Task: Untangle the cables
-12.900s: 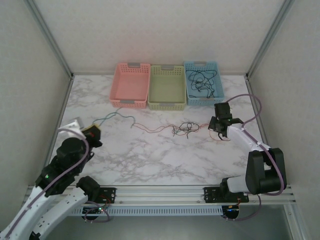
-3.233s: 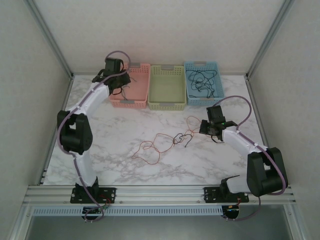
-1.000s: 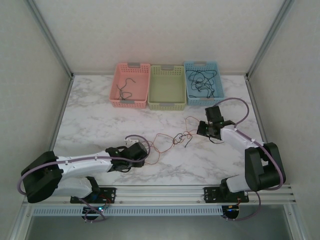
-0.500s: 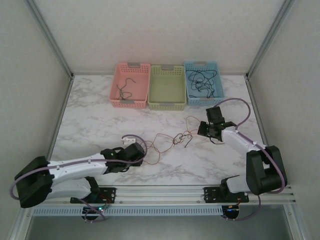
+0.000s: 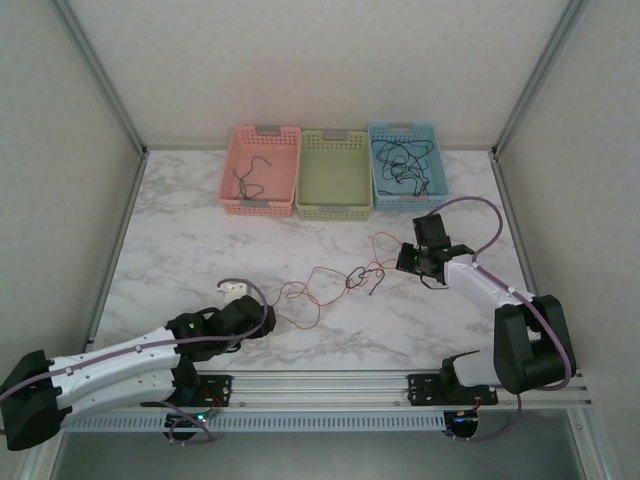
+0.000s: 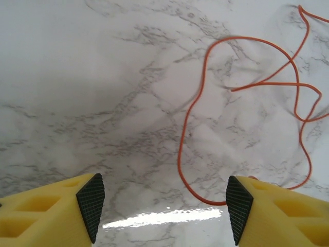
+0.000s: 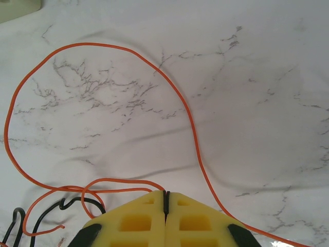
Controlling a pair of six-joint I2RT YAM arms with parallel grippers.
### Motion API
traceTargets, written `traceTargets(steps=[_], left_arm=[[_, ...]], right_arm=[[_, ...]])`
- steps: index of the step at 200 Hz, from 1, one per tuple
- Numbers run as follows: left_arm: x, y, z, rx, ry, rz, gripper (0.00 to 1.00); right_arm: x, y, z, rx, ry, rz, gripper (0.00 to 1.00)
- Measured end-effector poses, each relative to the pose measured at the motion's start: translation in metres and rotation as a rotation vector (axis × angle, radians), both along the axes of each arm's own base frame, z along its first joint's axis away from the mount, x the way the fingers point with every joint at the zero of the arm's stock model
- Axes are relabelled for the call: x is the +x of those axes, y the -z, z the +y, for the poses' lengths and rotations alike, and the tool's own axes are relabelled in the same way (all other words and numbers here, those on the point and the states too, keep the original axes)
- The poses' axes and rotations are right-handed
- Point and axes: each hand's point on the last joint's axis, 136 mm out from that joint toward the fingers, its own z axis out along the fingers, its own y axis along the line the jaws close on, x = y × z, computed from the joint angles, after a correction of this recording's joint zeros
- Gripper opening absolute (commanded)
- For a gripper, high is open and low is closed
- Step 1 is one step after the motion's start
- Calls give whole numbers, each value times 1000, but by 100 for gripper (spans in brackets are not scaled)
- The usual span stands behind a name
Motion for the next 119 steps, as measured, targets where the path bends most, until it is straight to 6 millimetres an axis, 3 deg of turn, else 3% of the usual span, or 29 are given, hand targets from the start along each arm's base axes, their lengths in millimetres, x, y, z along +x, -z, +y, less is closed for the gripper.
traceTargets(steps=[52, 119], left_arm=[[3, 3, -20, -148, -16, 44, 76], [8, 9, -36, -272, -20, 103, 73]], right_arm=[[0, 0, 0, 0, 0, 0, 0], [0, 0, 0, 0, -1, 1, 0]])
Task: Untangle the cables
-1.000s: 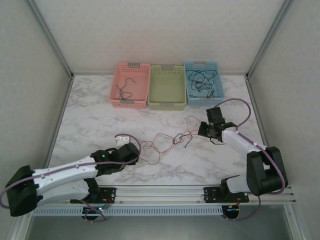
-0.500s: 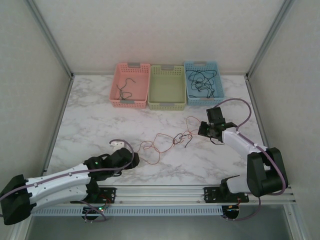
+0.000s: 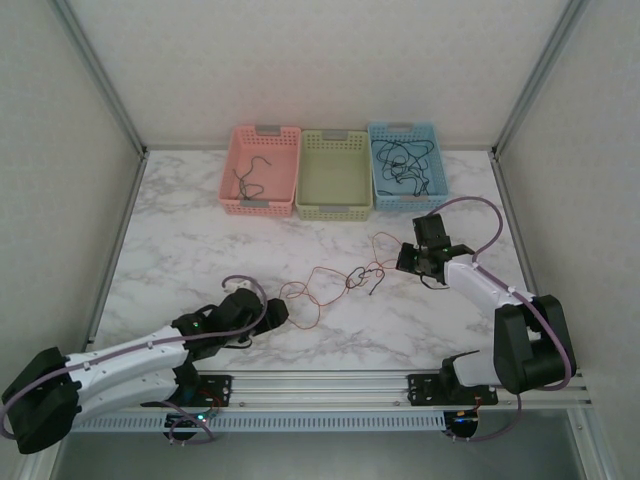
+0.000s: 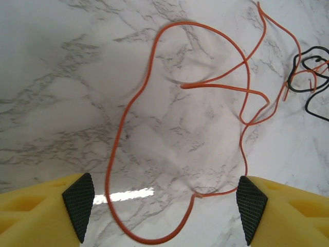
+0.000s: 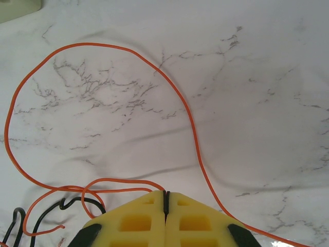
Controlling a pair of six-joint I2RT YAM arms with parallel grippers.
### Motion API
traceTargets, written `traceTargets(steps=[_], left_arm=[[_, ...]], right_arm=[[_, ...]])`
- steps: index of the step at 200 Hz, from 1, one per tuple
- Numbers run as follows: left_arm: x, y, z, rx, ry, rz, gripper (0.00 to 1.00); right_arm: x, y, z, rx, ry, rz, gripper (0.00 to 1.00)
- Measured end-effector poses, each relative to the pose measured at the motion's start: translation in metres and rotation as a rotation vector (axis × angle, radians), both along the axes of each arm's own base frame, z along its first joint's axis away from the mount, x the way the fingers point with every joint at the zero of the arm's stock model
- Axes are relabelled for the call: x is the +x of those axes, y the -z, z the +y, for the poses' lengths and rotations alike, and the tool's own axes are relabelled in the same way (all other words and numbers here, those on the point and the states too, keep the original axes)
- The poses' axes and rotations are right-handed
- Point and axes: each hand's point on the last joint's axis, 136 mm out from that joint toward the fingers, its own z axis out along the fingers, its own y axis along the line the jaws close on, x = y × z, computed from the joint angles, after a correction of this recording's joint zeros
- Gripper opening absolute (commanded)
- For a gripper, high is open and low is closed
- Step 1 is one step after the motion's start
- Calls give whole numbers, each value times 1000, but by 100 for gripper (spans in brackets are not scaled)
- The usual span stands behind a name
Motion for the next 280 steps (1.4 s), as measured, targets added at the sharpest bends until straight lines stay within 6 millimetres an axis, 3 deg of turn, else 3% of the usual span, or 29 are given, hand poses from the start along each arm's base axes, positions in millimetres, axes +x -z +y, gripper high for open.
traceTargets(steps=[30, 62, 106, 143, 159, 175, 220, 280], left_arm=[[2, 3, -2, -7, 0, 14, 64], [5, 3, -1, 0, 1, 1, 44], [16, -5, 0, 26, 7, -30, 2], [24, -21, 12, 92, -5, -68, 0], [30, -45, 22, 118, -20, -119, 0], [38, -80, 35, 121, -53, -187, 0], [38, -206, 70, 110, -111, -414, 0], [15, -291, 126, 247, -170, -562, 0]], right_arm=[[0, 0, 0, 1, 0, 0, 0], [0, 0, 0, 0, 0, 0, 0], [1, -1, 0, -2, -3, -2, 0], [0, 0, -1, -9, -3, 2, 0], [-1, 1, -3, -21, 2, 7, 0], [-2, 1, -4, -26, 4, 10, 0], [-2, 1, -5, -30, 7, 9, 0], [-1, 1, -7, -41, 13, 6, 0]])
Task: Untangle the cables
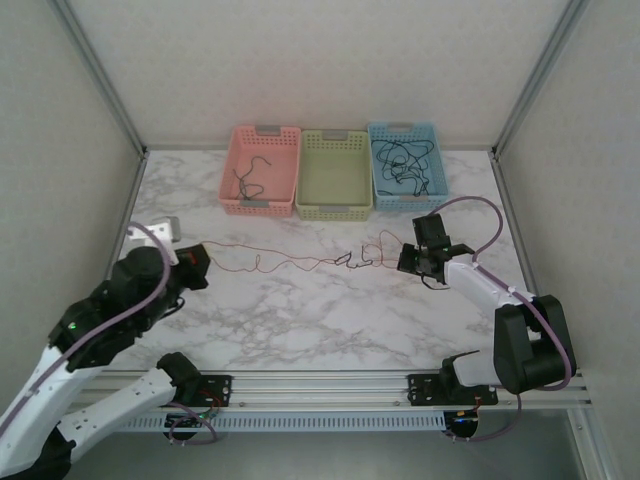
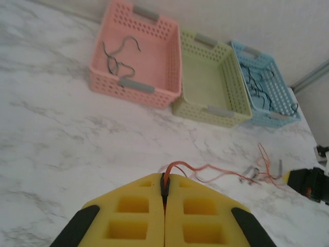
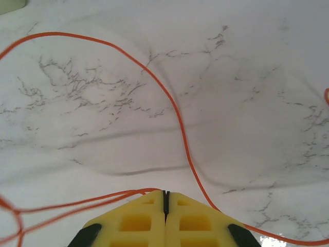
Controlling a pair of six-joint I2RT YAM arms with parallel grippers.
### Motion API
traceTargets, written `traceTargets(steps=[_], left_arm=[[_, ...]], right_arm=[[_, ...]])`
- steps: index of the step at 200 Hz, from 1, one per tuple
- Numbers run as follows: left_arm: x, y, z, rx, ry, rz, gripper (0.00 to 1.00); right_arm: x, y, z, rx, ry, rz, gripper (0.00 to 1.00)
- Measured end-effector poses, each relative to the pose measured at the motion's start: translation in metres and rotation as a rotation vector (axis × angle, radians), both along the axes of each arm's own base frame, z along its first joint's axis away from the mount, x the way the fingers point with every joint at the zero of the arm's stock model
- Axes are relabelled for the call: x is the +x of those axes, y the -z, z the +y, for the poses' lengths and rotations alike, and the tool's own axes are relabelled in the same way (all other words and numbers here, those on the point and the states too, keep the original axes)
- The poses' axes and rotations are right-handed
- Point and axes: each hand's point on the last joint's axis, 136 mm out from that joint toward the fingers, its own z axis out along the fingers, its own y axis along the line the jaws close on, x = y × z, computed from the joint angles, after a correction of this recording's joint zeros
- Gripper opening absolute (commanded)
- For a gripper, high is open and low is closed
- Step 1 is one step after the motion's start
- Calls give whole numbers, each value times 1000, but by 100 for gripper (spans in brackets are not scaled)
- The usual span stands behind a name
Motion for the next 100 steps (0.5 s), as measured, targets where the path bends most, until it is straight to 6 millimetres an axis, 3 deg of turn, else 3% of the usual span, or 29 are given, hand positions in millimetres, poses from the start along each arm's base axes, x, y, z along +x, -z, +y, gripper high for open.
traceTargets(steps=[32, 57, 78, 100], left_arm=[[-21, -49, 48, 44, -105, -126, 0], [-33, -70, 77, 95, -183, -177, 0], [-35, -71, 82, 127, -192, -178, 0], [-32, -61, 70, 137, -138, -153, 0]], right_arm=[[1, 0, -6, -35, 11, -5, 0], [0, 2, -9, -53, 16, -1, 0], [-1, 2, -10, -60, 15, 3, 0], [-1, 2, -10, -59, 15, 3, 0]])
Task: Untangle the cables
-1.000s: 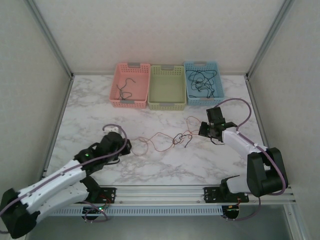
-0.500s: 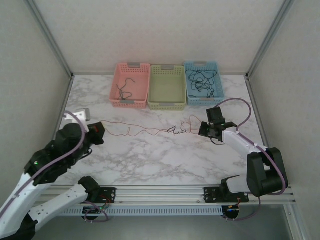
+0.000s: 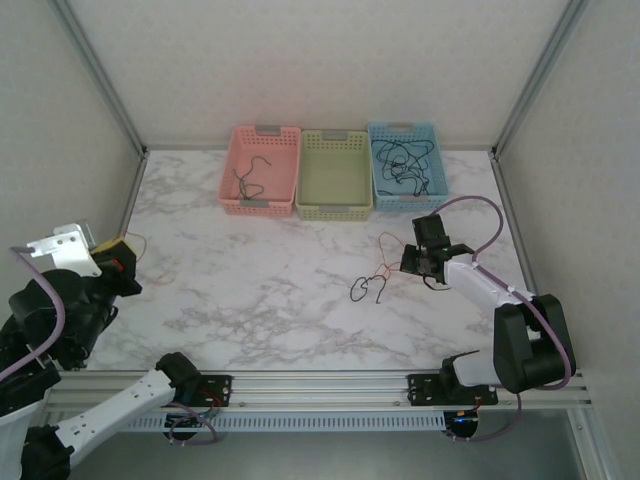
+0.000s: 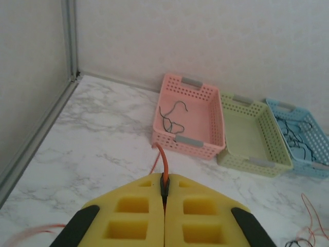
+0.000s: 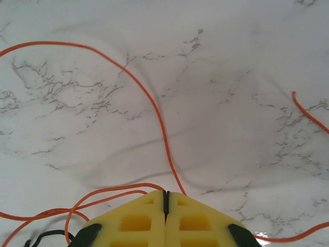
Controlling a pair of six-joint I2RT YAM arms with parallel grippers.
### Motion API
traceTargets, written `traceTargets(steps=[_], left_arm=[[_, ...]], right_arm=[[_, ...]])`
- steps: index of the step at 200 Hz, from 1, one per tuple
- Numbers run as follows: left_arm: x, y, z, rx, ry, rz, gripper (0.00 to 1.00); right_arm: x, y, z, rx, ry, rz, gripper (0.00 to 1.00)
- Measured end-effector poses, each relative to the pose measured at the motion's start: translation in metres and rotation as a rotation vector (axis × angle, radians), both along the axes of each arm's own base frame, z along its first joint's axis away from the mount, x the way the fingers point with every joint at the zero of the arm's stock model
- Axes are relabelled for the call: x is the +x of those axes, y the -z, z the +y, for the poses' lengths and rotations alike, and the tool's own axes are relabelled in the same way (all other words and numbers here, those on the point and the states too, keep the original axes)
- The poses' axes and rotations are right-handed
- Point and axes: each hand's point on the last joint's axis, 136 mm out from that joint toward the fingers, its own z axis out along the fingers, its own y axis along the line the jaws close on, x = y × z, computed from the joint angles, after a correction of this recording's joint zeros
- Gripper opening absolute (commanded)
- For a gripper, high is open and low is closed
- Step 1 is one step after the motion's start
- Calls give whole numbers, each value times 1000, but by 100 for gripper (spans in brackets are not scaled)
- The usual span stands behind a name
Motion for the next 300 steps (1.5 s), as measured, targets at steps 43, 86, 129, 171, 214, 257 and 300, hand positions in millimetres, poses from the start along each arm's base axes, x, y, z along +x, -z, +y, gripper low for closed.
traceTargets(steps=[43, 86, 129, 171, 214, 257, 300], left_arm=[[13, 26, -39, 15, 133, 94, 0], [29, 26, -71, 12, 212, 121, 0], [74, -12, -118, 13, 257, 86, 0], [135, -46, -192, 12, 357, 67, 0], [194, -69, -255, 26, 444, 37, 0], [237, -106, -284, 15, 475, -63, 0], [285, -103, -295, 15, 452, -117, 0]], right_arm=[[1, -1, 0, 1, 0, -2, 0], [1, -1, 0, 2, 0, -3, 0], [3, -5, 5, 21, -10, -7, 0], [6, -9, 6, 26, -12, -17, 0], [5, -10, 7, 33, -15, -15, 0], [5, -14, 8, 40, -17, -28, 0], [5, -17, 8, 42, -18, -38, 0]])
